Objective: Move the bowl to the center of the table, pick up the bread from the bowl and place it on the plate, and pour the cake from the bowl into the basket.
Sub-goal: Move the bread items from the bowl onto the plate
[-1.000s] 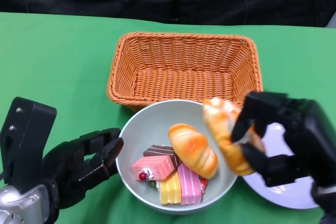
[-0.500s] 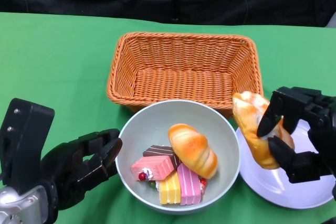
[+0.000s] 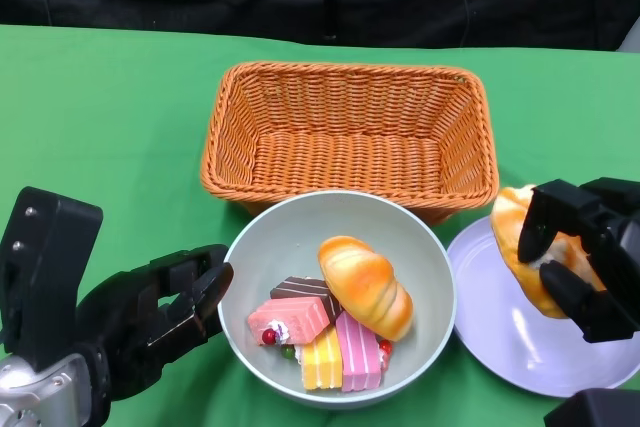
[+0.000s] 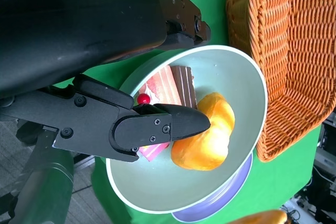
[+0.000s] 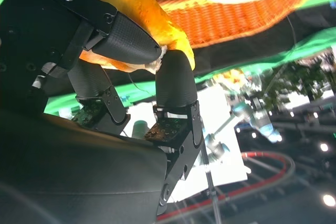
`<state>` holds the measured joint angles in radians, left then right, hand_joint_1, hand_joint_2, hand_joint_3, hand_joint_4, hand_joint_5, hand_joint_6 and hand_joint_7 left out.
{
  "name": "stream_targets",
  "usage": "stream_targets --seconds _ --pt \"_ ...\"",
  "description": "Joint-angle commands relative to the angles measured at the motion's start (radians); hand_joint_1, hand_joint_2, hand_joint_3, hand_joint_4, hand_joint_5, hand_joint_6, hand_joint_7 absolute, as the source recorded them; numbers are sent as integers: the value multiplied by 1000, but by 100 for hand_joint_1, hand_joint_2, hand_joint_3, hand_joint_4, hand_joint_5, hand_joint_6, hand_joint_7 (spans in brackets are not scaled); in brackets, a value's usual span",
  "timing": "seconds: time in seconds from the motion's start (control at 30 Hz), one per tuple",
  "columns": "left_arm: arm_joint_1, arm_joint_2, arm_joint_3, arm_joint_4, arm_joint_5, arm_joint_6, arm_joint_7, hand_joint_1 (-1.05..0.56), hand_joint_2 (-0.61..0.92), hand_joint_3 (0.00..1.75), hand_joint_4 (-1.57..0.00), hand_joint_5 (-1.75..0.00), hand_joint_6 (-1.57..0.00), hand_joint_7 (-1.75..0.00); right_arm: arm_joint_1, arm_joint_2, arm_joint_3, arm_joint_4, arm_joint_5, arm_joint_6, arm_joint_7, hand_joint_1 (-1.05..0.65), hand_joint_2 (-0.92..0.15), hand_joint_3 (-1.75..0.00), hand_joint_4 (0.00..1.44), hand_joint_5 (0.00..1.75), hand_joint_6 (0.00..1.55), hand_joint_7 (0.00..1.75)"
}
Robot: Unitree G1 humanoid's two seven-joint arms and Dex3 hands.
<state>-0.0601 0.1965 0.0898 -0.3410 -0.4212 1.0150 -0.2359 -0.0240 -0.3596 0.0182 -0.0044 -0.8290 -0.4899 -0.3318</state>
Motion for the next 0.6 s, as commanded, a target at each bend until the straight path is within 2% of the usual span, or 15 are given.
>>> stream_targets --seconds 0.03,0.23,0.27,0.3,0.33,0.37,0.4,0.43,0.5,0.6 --pt "-2 12 8 -10 -2 1 3 -64 92 46 0 -47 -23 0 -25 -37 25 40 -34 36 -8 -11 -16 -154 104 175 83 162" --pt "-1 10 5 -16 3 8 13 -65 92 44 0 -50 -24 -1 -59 -72 85 97 -65 117 49 -14 -26 -136 99 175 84 156" --pt "0 12 4 -17 3 7 12 -65 92 45 0 -51 -23 -1 -62 -77 94 97 -64 135 73 -18 -37 -115 90 173 84 126" --pt "1 13 3 -18 4 6 11 -65 92 45 0 -52 -23 -1 -64 -83 101 93 -59 150 98 -19 -44 -102 87 171 87 108" --pt "2 16 3 -18 3 4 7 -64 92 45 0 -52 -23 -1 -63 -88 107 80 -48 176 146 -21 -49 -88 86 159 89 92" --pt "2 17 4 -17 2 3 4 -64 92 46 0 -51 -23 0 -61 -91 111 67 -38 195 183 -27 -56 -69 78 132 85 61" --pt "2 17 4 -17 1 3 4 -64 92 46 0 -50 -23 0 -59 -97 114 51 -30 219 230 -30 -61 -58 76 119 86 43" --pt "2 16 5 -17 1 4 5 -63 92 47 0 -48 -23 0 -58 -104 118 37 -23 237 272 -36 -71 -42 65 96 78 24" --pt "3 16 5 -18 2 3 5 -63 92 47 0 -47 -23 0 -53 -122 124 8 -20 264 338 -44 -86 -18 55 68 69 7" --pt "2 18 3 -15 3 1 3 -64 92 46 0 -47 -23 0 -40 -141 132 -49 -24 306 414 -56 -91 -12 40 52 50 1"
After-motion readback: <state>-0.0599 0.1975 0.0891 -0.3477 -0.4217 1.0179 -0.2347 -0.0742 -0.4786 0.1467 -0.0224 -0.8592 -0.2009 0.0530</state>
